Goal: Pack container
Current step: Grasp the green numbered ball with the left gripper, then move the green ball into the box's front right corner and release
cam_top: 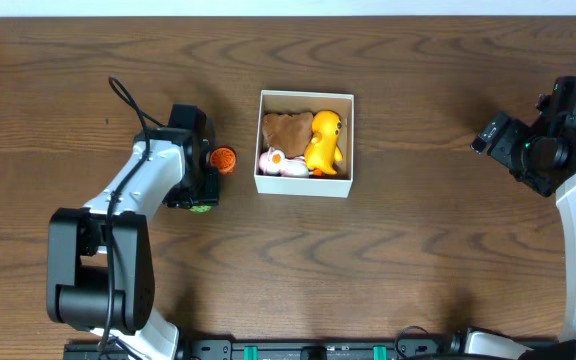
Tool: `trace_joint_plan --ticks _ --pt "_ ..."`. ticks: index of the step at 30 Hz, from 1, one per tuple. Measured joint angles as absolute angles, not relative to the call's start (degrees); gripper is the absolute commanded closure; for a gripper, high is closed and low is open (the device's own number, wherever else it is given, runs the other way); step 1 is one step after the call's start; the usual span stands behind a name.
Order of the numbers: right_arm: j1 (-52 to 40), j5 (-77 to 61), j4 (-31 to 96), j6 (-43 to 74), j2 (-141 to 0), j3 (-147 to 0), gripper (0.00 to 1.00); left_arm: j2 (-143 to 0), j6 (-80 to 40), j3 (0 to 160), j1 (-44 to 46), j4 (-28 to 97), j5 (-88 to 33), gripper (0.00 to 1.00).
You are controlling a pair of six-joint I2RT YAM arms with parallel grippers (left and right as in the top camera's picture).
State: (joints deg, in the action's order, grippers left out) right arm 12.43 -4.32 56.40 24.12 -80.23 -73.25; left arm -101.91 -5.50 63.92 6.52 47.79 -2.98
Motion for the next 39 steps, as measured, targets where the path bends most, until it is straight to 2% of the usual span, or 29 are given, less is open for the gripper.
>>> trace_joint_plan --ticks 8,12,18,26,33,37,39 --pt "12.43 -4.32 56.31 24.12 -80.23 -73.25 0.01 -95.24 -5.50 77.80 7.60 59.66 -4.62 0.61" --pt "12.43 -4.34 56.34 24.12 -80.23 -73.25 0.01 -88.33 -5.52 83.48 11.05 59.07 -6.52 0.61" --pt "12.43 -4.34 56.31 24.12 -80.23 -73.25 0.01 -82.59 -5.50 84.88 21.61 53.47 -7.86 0.61" --pt "12.43 -4.32 56.34 24.12 -80.23 -73.25 0.01 -92.75 -5.50 84.88 33.91 46.11 -8.45 0.61" --pt "12.43 -4.32 56.51 24.12 -80.23 -73.25 0.01 -104.33 -5.50 84.84 35.75 42.22 -8.40 0.59" --pt "12.43 -4.34 56.62 24.12 -80.23 -73.25 0.01 -106.72 -5.48 84.82 35.70 42.09 -9.15 0.51" --pt "12.43 -4.32 56.62 24.12 -80.23 -73.25 0.01 -106.72 -5.23 84.82 35.70 42.02 -9.91 0.40"
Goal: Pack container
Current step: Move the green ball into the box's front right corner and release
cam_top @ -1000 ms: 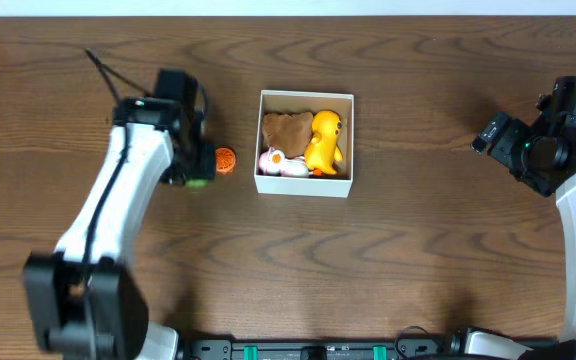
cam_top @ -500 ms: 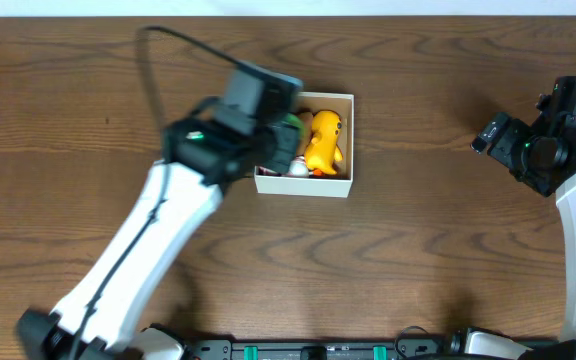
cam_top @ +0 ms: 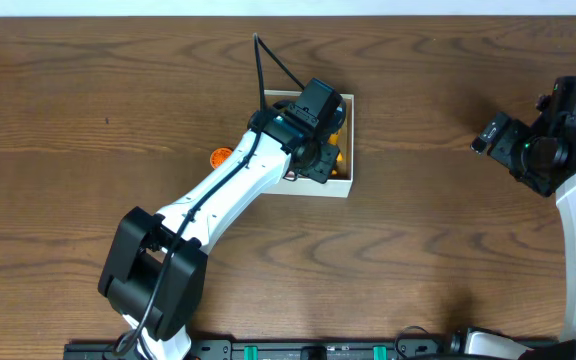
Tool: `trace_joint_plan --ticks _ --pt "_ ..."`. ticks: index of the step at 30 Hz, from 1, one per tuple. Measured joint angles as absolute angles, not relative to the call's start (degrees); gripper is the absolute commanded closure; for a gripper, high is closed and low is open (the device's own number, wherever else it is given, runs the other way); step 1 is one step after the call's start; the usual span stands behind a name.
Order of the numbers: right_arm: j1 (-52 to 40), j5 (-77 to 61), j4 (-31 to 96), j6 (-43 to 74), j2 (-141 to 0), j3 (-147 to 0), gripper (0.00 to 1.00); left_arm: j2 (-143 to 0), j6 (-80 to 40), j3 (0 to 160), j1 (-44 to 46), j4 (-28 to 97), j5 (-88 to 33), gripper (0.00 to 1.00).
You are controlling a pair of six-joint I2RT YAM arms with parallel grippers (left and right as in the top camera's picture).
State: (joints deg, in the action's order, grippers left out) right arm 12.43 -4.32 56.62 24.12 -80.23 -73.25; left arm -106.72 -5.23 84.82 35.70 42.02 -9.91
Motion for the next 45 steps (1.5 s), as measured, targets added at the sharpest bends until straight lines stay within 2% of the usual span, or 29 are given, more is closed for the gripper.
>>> trace_joint_plan --ticks 5,16,17,18,21,28,32,44,45 --pt "12.43 -4.32 56.71 24.12 -80.23 -73.25 0.01 -106.34 -5.15 84.84 35.70 42.09 -10.63 0.08" --pt "12.43 -4.34 57.43 24.12 -80.23 -73.25 0.01 -98.21 -5.30 89.76 34.06 44.12 -10.09 0.07" --pt "12.43 -4.32 57.43 24.12 -80.23 -73.25 0.01 -97.08 -5.30 89.93 33.52 44.60 -9.89 0.08" --pt "12.43 -4.32 57.43 24.12 -80.23 -73.25 0.01 -96.12 -5.32 90.04 32.95 44.95 -9.85 0.14" --pt "12.43 -4.32 57.39 24.12 -80.23 -73.25 0.01 -94.74 -5.72 90.28 31.70 46.39 -10.11 0.42" --pt "12.43 -4.32 57.36 24.12 -80.23 -73.25 0.01 -98.48 -5.61 90.37 32.40 50.11 -10.61 0.74" --pt "12.43 -4.34 57.39 24.12 -80.23 -73.25 0.01 -101.41 -5.96 90.35 32.40 50.39 -10.61 0.77" --pt "12.43 -4.32 57.34 24.12 -80.23 -73.25 0.01 -112.33 -5.98 90.35 34.65 49.21 -11.42 0.78" --pt "12.43 -4.34 57.34 24.12 -80.23 -73.25 0.01 -113.34 -5.98 90.35 35.20 49.08 -11.84 0.80"
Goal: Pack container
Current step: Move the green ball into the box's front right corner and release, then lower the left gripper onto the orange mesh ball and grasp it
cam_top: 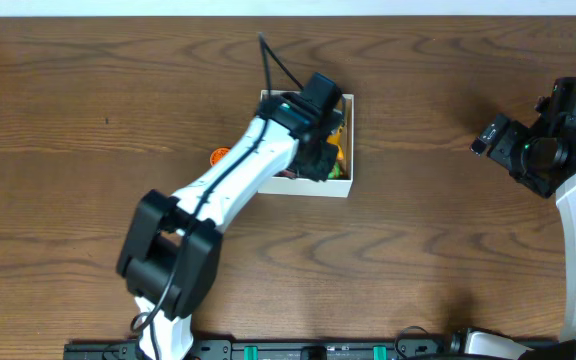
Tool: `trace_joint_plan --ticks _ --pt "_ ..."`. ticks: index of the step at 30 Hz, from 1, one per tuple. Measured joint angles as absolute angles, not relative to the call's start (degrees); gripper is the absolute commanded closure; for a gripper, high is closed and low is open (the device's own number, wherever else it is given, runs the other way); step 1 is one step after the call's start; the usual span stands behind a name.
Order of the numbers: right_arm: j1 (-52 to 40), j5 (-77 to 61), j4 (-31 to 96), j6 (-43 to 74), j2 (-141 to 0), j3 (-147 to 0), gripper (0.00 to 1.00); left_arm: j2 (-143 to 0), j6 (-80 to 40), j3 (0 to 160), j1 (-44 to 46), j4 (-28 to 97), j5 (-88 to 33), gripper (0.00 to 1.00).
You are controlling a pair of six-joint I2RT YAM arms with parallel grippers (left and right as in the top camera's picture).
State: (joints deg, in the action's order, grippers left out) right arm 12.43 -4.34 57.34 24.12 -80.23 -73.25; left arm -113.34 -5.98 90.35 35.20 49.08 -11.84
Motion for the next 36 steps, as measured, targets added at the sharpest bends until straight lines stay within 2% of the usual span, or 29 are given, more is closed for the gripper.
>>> trace_joint_plan --ticks 4,12,13,17,21,23,30,36 --pt "12.43 -4.32 57.34 24.12 -80.23 -73.25 0.01 -116.22 -6.33 90.91 36.69 47.70 -12.43 0.87" --pt "12.43 -4.34 57.36 24.12 -80.23 -73.25 0.01 -114.78 -6.15 91.00 36.53 48.25 -13.13 0.83" --pt "12.43 -4.34 57.36 24.12 -80.23 -73.25 0.01 -113.82 -6.15 91.00 36.42 48.58 -13.17 0.76" --pt "12.43 -4.32 57.34 24.12 -80.23 -73.25 0.01 -108.33 -6.07 91.00 36.03 48.45 -12.97 0.62" --pt "12.43 -4.32 57.34 24.12 -80.23 -73.25 0.01 -99.74 -6.26 91.00 34.72 50.26 -10.48 0.39" --pt "12.43 -4.34 57.36 24.12 -80.23 -73.25 0.01 -95.48 -6.02 91.00 33.80 52.16 -8.16 0.34" --pt "12.43 -4.34 57.34 24.12 -80.23 -73.25 0.01 -87.66 -6.17 91.00 24.82 61.49 0.91 0.28" --pt "12.43 -4.34 57.36 24.12 -80.23 -73.25 0.01 -91.35 -6.20 87.79 13.93 59.92 -1.34 0.28"
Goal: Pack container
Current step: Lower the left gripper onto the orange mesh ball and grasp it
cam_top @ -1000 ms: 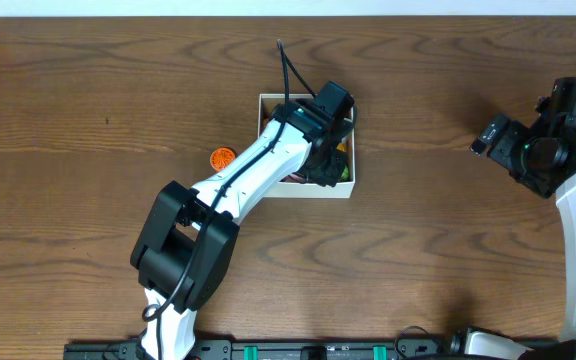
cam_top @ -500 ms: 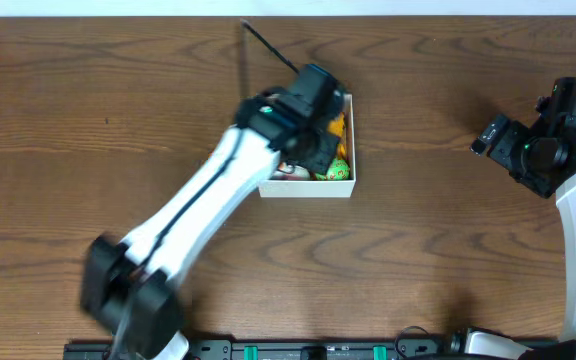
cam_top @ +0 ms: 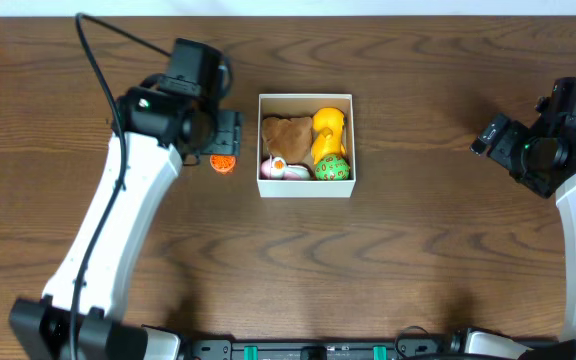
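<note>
A white box [cam_top: 305, 190] stands at the table's middle. In it lie a brown soft toy [cam_top: 286, 133], a yellow duck [cam_top: 328, 130], a green patterned ball [cam_top: 333, 167] and a pink-and-white piece [cam_top: 278, 165]. An orange piece [cam_top: 222, 161] lies on the table just left of the box. My left gripper [cam_top: 228, 132] hangs right behind the orange piece, open and holding nothing. My right gripper [cam_top: 486, 137] stays far right, away from the box; its jaws are too small to read.
The left arm [cam_top: 118, 230] slants from the front left up to the gripper. The right arm runs along the right edge. Wooden table [cam_top: 418, 260] all around the box.
My left gripper was down inside the box, covering its contents. It is now out of the box, to its left, behind the orange piece. A green ball now lies in the box's front right corner.
My left gripper first stood left of the box over a green thing, beside the orange piece. Then it reached into the box, at two moments. Now the green ball rests in the box and the gripper is back by the orange piece. The right arm never moved.
</note>
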Tool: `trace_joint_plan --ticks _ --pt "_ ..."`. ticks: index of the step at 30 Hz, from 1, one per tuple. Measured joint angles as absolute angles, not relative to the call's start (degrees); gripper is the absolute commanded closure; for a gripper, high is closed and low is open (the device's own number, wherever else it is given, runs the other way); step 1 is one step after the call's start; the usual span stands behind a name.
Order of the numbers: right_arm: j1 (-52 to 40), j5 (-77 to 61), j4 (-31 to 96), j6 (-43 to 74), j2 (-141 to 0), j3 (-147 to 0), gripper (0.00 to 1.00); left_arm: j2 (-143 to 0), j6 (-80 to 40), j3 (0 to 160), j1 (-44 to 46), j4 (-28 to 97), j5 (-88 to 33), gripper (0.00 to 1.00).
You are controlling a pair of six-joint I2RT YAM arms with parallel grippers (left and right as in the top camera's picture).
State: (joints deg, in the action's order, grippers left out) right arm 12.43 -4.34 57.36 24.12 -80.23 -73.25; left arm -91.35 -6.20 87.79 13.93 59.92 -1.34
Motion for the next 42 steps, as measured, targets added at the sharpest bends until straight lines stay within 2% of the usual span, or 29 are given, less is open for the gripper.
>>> trace_joint_plan --ticks 4,13,17,30,32,36,42 --pt "12.43 -4.32 57.47 24.12 -80.23 -73.25 0.01 -97.95 -6.20 86.56 10.72 59.27 -3.27 0.21" --pt "12.43 -4.34 57.60 24.12 -80.23 -73.25 0.01 -110.98 -6.24 85.89 10.17 55.70 -4.80 0.07" --pt "12.43 -4.34 57.65 24.12 -80.23 -73.25 0.01 -112.90 -6.13 85.78 10.17 53.93 -4.82 0.06" --pt "12.43 -4.32 57.65 24.12 -80.23 -73.25 0.01 -119.52 -5.52 85.78 10.17 48.80 -5.17 0.08" --pt "12.43 -4.32 57.63 24.12 -80.23 -73.25 0.01 -119.61 -5.50 85.78 10.15 48.36 -5.15 0.10" --pt "12.43 -4.32 57.63 24.12 -80.23 -73.25 0.01 -119.61 -5.17 85.78 10.02 47.48 -5.13 0.22" --pt "12.43 -4.32 57.65 24.12 -80.23 -73.25 0.01 -119.61 -4.19 85.78 9.45 46.92 -4.84 0.23"
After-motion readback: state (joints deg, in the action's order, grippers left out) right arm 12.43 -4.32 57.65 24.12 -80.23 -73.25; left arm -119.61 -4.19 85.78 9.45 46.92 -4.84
